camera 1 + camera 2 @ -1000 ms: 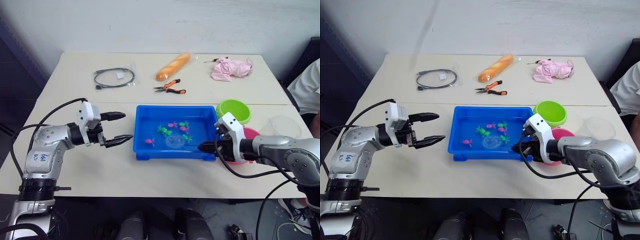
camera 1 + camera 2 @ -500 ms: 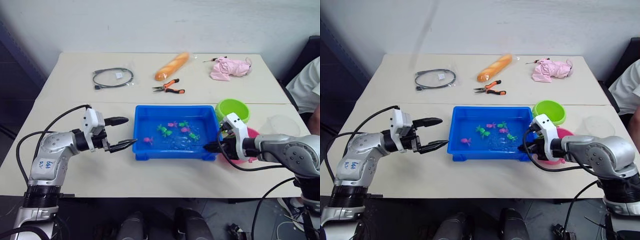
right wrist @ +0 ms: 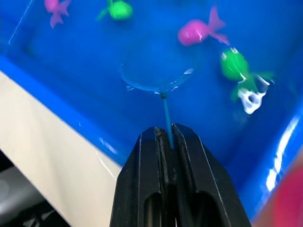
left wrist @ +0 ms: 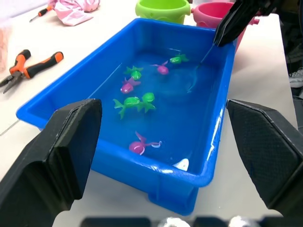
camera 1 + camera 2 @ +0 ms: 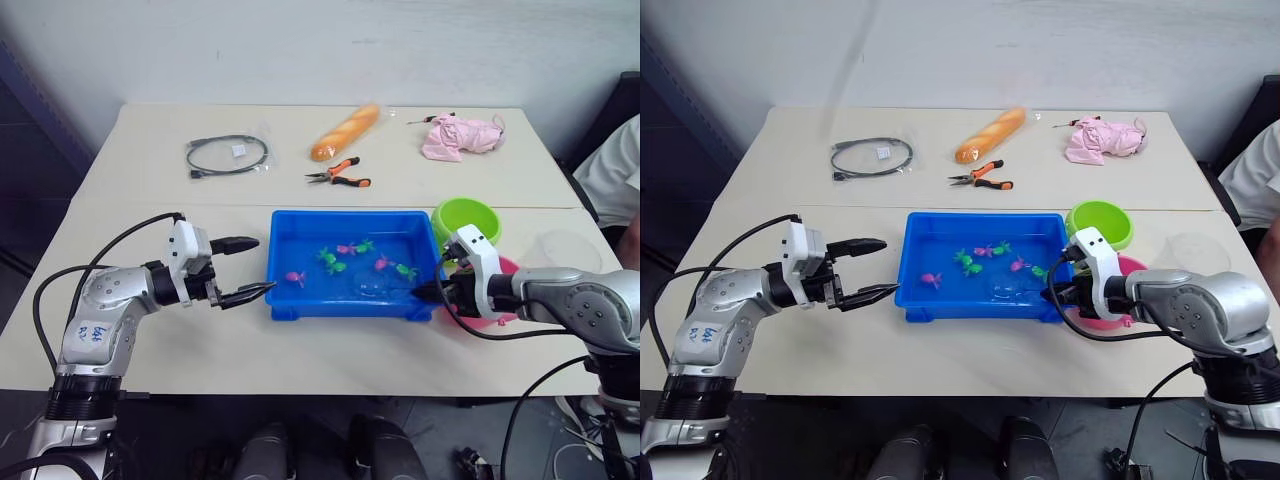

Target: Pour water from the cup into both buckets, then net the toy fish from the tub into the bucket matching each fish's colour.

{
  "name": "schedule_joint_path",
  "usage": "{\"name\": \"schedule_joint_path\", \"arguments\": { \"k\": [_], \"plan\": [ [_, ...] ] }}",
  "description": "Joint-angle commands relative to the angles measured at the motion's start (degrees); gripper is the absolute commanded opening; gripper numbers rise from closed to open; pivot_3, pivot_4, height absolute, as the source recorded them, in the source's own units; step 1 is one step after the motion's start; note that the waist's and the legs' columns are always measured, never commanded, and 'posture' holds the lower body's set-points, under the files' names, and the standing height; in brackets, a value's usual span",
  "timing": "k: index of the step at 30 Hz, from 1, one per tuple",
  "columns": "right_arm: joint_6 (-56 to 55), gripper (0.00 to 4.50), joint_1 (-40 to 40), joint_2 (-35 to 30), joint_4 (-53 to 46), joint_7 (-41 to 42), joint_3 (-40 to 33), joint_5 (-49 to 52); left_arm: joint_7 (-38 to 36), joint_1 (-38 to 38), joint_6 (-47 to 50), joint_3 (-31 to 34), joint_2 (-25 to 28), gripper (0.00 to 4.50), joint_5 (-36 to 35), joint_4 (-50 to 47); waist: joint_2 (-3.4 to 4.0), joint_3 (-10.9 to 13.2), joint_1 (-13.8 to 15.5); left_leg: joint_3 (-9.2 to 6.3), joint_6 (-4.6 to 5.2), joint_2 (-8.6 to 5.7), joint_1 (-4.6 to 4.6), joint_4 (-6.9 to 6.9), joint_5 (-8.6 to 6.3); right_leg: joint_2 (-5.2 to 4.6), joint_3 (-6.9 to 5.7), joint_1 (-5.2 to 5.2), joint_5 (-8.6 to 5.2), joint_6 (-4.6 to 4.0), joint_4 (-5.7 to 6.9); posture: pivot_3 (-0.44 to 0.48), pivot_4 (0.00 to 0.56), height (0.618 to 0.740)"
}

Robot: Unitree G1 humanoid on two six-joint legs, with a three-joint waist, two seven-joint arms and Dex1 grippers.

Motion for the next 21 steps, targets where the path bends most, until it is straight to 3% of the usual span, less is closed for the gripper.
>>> {"name": "schedule_joint_path", "arguments": {
  "k": [1, 11, 21],
  "plan": [
    [-2.18, 0.00, 0.44, 0.66, -1.93, -0.30, -1.76, -2.03, -0.16, -0.72, -1.16, 0.49, 0.02, 4.48, -0.11, -0.13, 0.00, 0.00, -0.02, 0.00, 0.00, 0.00, -0.02, 0.00, 0.00, 0.01, -0.01, 0.00, 0.00, 0.00, 0.00, 0.000, 0.150, 0.740],
    [-6.98, 0.00, 0.49, -2.20, -3.71, 3.43, 0.78, -8.36, -0.65, -2.42, -2.37, -0.07, -0.02, 4.48, 0.21, 2.09, 0.00, 0.00, 0.00, 0.01, 0.00, 0.00, -0.13, 0.01, 0.01, 0.07, -0.03, -0.09, 0.02, 0.04, -0.02, 0.000, 0.150, 0.740],
    [-10.70, 0.00, 8.97, -6.95, -10.51, 7.34, -4.66, -9.00, -3.45, -4.51, -2.44, -1.43, 0.39, 4.48, 0.09, 1.57, 0.00, 0.00, 0.18, 0.01, 0.01, -0.01, -0.18, 0.02, 0.01, 0.11, -0.03, -0.11, 0.04, 0.08, -0.06, 0.000, 0.150, 0.740]
  ]
}}
